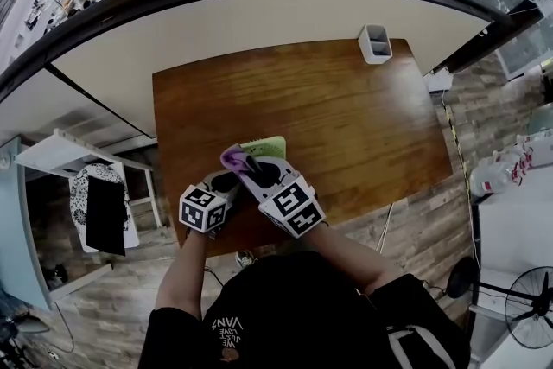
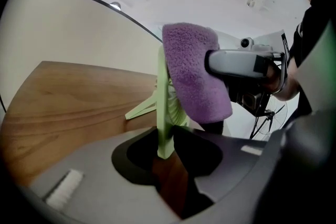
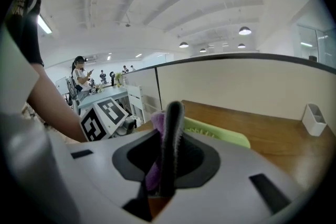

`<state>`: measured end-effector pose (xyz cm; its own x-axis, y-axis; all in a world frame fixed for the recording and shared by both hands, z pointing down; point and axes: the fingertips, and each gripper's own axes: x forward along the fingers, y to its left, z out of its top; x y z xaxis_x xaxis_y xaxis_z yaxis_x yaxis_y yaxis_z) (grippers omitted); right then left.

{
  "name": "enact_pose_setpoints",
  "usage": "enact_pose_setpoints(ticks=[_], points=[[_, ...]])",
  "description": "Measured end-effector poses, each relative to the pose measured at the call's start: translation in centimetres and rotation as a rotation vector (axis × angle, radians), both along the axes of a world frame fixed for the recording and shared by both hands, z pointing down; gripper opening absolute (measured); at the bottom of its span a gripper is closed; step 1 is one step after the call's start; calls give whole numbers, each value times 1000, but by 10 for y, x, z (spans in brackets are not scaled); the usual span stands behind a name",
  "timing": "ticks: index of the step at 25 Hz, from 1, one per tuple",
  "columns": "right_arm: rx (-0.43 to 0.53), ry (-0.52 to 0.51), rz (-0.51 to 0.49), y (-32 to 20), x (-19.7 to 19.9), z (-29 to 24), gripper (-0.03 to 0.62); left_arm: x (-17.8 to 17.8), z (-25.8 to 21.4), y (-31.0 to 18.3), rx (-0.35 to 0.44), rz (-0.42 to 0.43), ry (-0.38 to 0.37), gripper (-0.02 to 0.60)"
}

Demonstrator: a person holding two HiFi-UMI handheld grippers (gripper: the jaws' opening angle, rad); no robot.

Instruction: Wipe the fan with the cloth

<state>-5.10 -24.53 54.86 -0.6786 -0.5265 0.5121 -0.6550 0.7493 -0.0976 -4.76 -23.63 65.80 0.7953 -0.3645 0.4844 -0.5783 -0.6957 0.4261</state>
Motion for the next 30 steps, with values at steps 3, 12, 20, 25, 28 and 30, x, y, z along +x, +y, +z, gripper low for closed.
enact_pose_setpoints(ticks=[3,12,20,25,28,30], points=[[0,5,3,-1,4,1,84,1,0,0,-1,6,1,104],[-26,-10,99,-4,50,1,84,1,0,-2,-1,29,-2,104],[-44,-23,269,-7,107,5,84,-1,0,-3,-2,36,-2,104],[-49,4,357,-8,137,11,84,1,1,-3,-5,36,-2,104],[-43,5,386,-5,142,11,84,0,1,-3,0,39,-4,104],[-32,-10,364,1,134,9,84,0,1,-3,6,38,-6,106]])
